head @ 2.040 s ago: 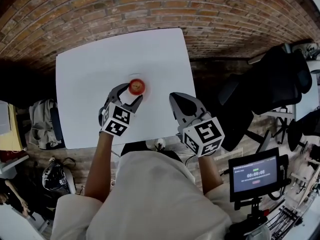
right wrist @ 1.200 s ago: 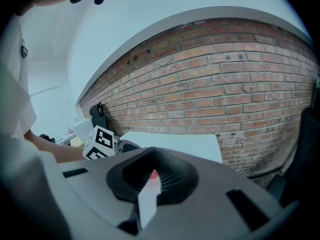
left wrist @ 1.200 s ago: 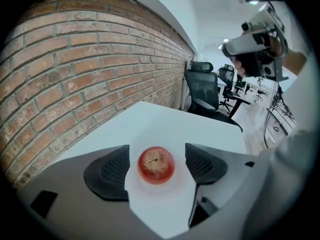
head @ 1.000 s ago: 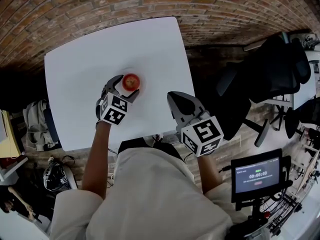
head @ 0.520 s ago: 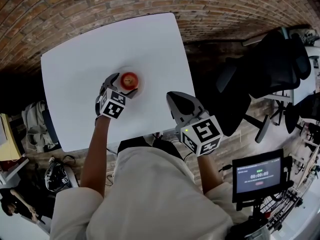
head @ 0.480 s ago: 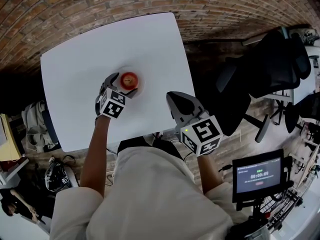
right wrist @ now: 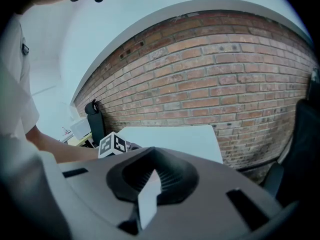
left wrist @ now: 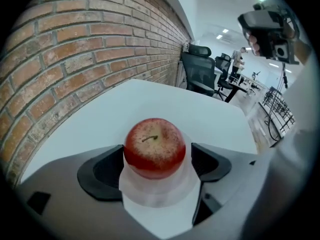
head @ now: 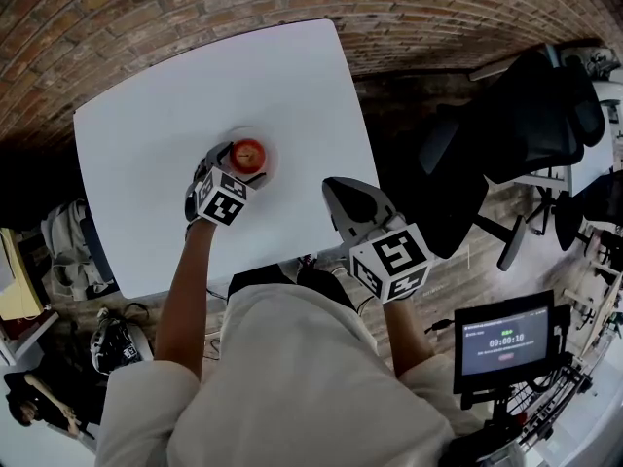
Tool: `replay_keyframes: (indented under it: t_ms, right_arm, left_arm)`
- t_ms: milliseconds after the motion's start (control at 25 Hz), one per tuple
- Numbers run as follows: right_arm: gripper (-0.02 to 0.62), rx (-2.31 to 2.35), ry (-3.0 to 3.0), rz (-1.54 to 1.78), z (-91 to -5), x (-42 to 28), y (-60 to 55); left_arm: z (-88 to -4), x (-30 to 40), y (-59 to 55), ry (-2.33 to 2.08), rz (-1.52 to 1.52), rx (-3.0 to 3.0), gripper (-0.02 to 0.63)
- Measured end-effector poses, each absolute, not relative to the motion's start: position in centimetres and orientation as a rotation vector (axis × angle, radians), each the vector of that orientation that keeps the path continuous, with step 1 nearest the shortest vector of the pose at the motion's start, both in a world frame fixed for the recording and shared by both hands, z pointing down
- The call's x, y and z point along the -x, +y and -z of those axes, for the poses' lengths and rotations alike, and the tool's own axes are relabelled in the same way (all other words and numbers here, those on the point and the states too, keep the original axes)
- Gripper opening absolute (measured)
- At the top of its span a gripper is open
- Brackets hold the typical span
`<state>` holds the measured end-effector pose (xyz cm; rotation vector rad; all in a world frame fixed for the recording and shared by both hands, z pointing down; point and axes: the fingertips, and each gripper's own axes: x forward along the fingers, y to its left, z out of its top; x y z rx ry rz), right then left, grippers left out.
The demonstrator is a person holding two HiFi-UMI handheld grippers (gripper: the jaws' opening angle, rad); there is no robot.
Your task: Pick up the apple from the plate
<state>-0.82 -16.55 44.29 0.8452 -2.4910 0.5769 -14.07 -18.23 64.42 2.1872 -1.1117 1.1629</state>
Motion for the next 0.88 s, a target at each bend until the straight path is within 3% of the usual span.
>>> replay_keyframes:
  t_ms: [880]
  right_arm:
    - [0.002,-0.853,-2.478,-0.595,-44.7,0.4,-16.5]
  left_arm:
    - [-65.5,14.4,-18.4,-1.151,-1.131,-2.149,0.416]
